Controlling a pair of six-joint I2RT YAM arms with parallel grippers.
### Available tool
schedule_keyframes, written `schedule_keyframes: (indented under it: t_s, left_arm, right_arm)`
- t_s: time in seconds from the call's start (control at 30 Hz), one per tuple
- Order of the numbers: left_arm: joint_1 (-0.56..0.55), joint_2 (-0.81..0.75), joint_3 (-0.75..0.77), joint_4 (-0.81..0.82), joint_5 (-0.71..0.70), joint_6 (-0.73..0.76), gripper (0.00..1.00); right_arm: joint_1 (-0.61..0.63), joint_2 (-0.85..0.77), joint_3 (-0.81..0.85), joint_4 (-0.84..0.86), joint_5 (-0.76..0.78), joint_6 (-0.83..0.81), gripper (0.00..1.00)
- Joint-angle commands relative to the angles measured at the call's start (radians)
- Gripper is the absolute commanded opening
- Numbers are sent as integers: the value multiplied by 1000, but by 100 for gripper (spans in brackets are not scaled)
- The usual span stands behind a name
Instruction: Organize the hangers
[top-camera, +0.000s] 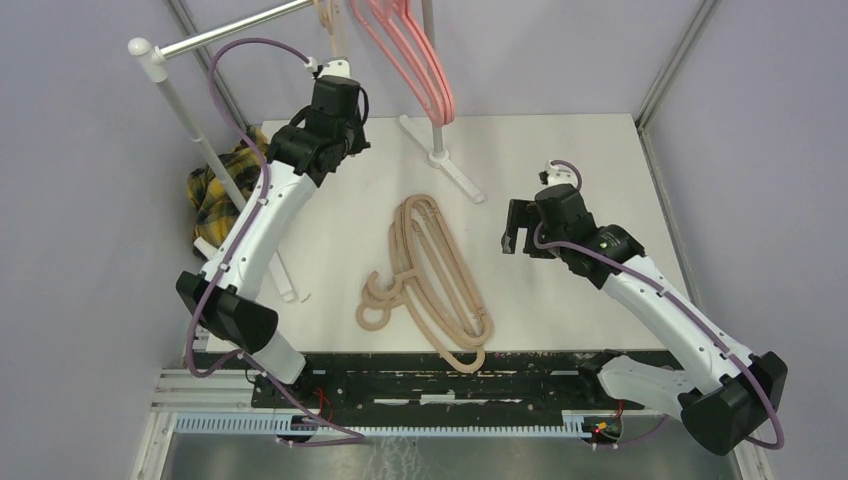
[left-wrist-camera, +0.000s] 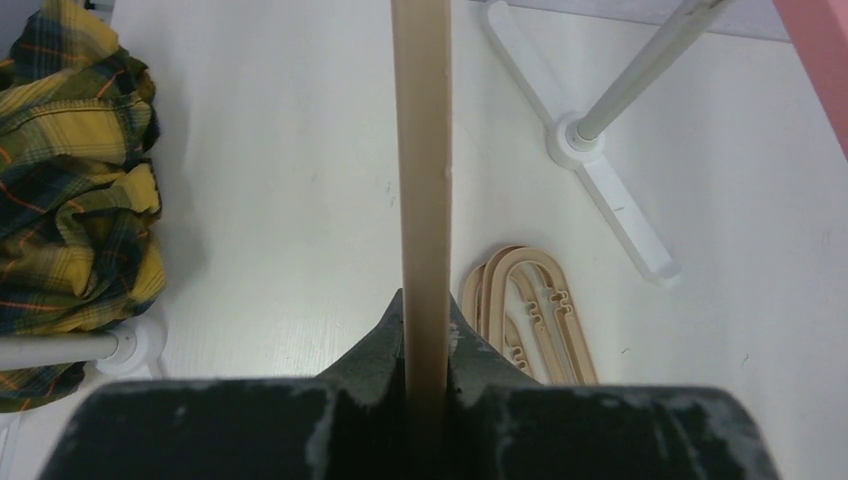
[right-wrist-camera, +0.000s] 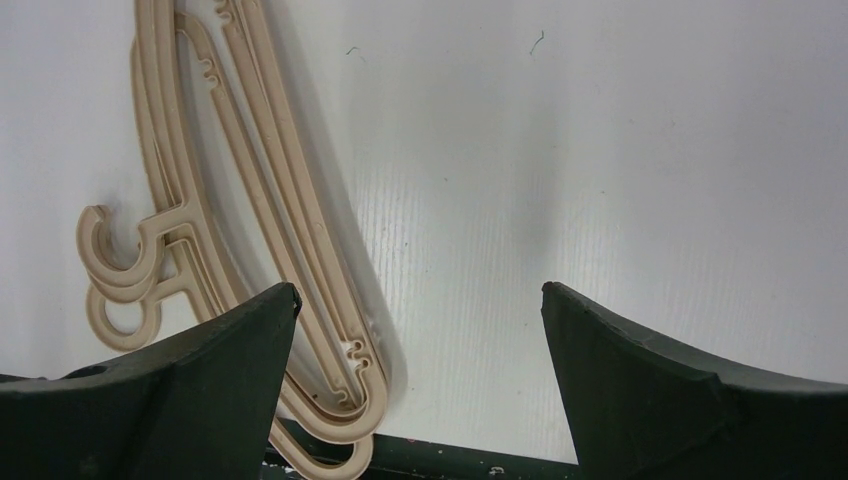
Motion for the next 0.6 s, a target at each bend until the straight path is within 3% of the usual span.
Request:
schedule_keyframes:
  t_s: [0.0, 0.17, 0.2, 0.27, 0.37, 0.57]
  left_arm:
    - [-26, 59, 42, -51, 72, 69, 3]
    - [-38, 74, 58, -59, 79, 64, 3]
    - [-38, 72, 57, -60, 81, 63, 7]
    - [-39, 60, 49, -51, 88, 62, 25]
    - [-38, 20, 23, -25, 105, 70, 62]
    - [-39, -85, -22, -8, 132, 95, 96]
  right_arm:
    - [-1, 23, 10, 52, -17, -4, 99]
    - [0, 37, 24, 50, -34, -8, 100]
    - [-1, 36, 24, 50, -39, -14, 100]
    - [0, 31, 25, 49, -54, -26, 100]
    - [-1, 23, 30, 49, -76, -52, 100]
    - [0, 36, 39, 66, -172, -89, 100]
